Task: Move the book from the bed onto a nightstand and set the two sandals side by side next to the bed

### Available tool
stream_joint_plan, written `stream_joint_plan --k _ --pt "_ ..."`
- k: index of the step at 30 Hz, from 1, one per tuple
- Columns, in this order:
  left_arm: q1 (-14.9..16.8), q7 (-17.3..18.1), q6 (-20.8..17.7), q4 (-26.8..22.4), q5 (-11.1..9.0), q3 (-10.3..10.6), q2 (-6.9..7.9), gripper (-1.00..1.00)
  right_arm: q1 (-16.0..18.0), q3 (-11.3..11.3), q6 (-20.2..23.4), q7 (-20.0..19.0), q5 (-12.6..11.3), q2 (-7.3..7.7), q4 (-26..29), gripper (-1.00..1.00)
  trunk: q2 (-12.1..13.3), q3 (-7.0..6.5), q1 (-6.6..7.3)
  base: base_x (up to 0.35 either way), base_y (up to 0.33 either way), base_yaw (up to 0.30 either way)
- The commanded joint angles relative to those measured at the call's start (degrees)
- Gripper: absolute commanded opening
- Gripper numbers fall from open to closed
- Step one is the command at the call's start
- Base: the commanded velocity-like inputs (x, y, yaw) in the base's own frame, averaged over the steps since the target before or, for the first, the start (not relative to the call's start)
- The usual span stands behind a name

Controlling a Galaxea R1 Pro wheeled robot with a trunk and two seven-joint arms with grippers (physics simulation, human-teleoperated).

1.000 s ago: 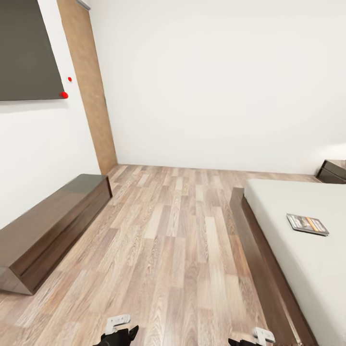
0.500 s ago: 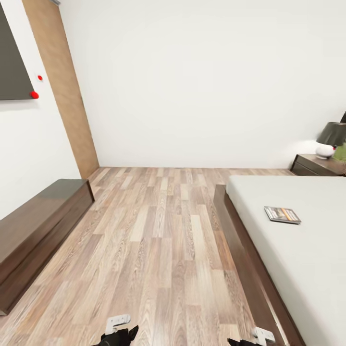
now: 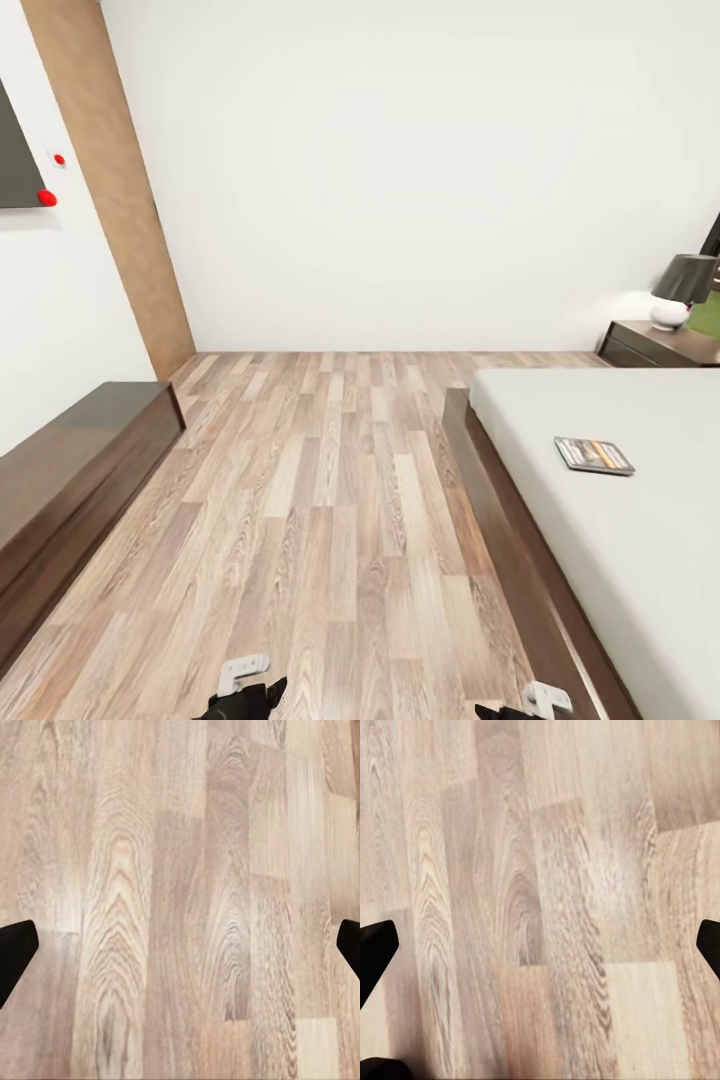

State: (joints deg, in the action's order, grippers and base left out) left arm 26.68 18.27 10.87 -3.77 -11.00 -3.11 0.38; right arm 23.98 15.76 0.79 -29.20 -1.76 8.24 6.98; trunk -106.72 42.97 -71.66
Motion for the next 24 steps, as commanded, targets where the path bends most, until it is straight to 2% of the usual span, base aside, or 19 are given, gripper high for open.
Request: stream_joint_plan --k 1,24 --pt "0.0 0.4 0.0 0.1 -0.2 -0.3 0.03 1.0 0.0 0.2 0.1 -0.2 -0.2 0.02 0.0 1.0 0.0 0.05 -0.02 0.292 0.191 0.0" --pt "0.0 0.9 -0.2 0.1 -0.4 -0.4 0.14 1.0 0.1 0.2 0.1 -0.2 -0.2 0.03 0.0 1.0 0.0 0.05 -0.02 0.292 0.195 0.0"
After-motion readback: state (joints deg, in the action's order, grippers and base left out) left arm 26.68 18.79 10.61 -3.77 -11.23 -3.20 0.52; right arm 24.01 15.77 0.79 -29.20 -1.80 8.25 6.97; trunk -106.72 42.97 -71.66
